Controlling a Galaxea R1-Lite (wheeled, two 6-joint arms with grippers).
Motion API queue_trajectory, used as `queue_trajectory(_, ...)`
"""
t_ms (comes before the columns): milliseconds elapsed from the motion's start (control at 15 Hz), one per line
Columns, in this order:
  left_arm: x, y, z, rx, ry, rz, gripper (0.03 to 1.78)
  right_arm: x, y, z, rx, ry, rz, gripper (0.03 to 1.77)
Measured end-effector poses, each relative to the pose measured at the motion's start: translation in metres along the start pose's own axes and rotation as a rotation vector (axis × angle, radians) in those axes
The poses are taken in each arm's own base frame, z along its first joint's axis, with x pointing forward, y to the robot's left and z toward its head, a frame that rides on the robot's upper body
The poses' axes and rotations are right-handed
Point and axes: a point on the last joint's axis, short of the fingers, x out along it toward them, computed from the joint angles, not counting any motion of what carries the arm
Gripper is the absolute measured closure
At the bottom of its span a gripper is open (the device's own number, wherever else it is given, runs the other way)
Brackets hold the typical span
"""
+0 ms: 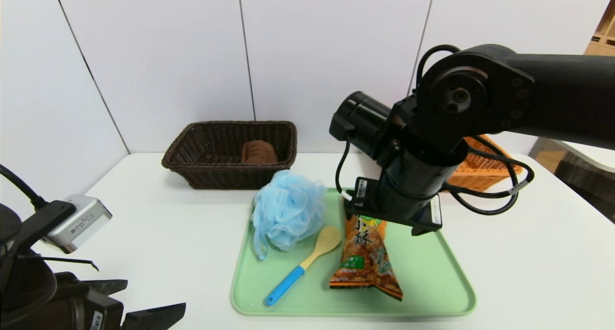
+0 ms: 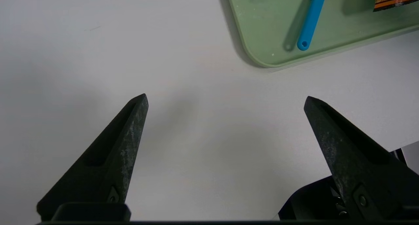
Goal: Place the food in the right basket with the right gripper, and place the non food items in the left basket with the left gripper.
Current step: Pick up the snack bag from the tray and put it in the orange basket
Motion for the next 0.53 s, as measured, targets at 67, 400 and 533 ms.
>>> queue_trajectory(67,0.0,0.0,0.0,0.0,-0.001,-0.001,0.12,0.005,0.002,0.0,-0.001,0.005,-0.008,0.1)
queue_trajectory(400,-0.003,0.001,-0.001,-0.002,-0.012,-0.007,0.12,0.031,0.014,0.001,-0.003,0.017,-0.026,0.1)
queue_trajectory(533,-0.005,0.001,-0.001,-0.003,-0.016,-0.011,0.12,0.041,0.018,0.001,-0.005,0.022,-0.036,0.1)
